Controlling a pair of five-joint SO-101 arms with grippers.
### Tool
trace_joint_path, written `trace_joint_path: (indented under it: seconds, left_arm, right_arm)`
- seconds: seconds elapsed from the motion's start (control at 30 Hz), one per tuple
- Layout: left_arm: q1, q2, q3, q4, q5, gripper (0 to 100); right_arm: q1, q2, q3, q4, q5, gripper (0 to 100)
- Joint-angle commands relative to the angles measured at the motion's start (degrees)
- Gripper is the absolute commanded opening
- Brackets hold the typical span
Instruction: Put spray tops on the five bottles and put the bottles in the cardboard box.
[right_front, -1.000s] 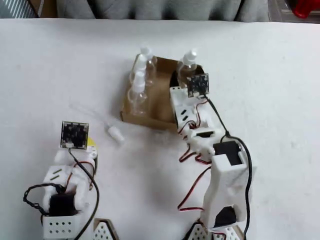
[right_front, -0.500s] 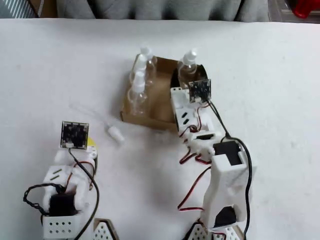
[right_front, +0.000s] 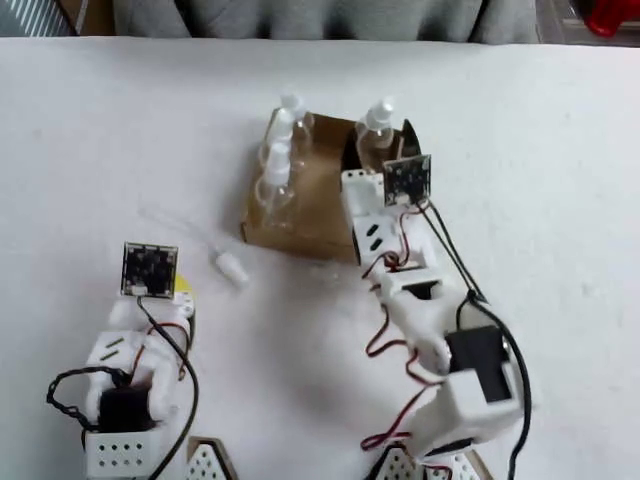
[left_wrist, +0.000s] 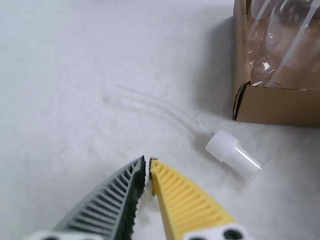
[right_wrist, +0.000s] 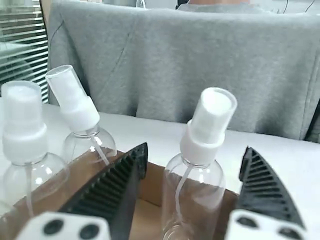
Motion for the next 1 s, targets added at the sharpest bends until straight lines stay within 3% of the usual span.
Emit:
trace_joint_path:
  seconds: [0.0,0.33,0.57,0.63,0.8,0.97]
  left_arm:
    - [-0.48,-0.48,-0.18,-0.88,-0.53,2]
    - [-0.40,-0.48,-0.18,-0.53,-0.53,2]
    - [-0.31,-0.48,-0.18,1.76,-0.53,2]
    - [-0.22,-0.48,-0.18,1.85,-0.53,2]
    - [-0.22,-0.48,-0.18,1.85,-0.53,2]
    - [-0.31,-0.48,-0.18,1.93,-0.53,2]
  right_arm:
    - [1.71,-8.22,0.44,6.73,0.53,24.5]
    - [9.45,-33.54,12.92,23.43,0.62,23.4]
    - [11.38,-49.71,19.25,36.70,0.70,0.6]
    - [11.21,-54.11,20.92,45.14,4.40,4.1]
    - [9.80,-66.15,18.90,78.37,22.86,5.0]
    - [9.54,-73.45,10.46,103.52,27.16,5.6]
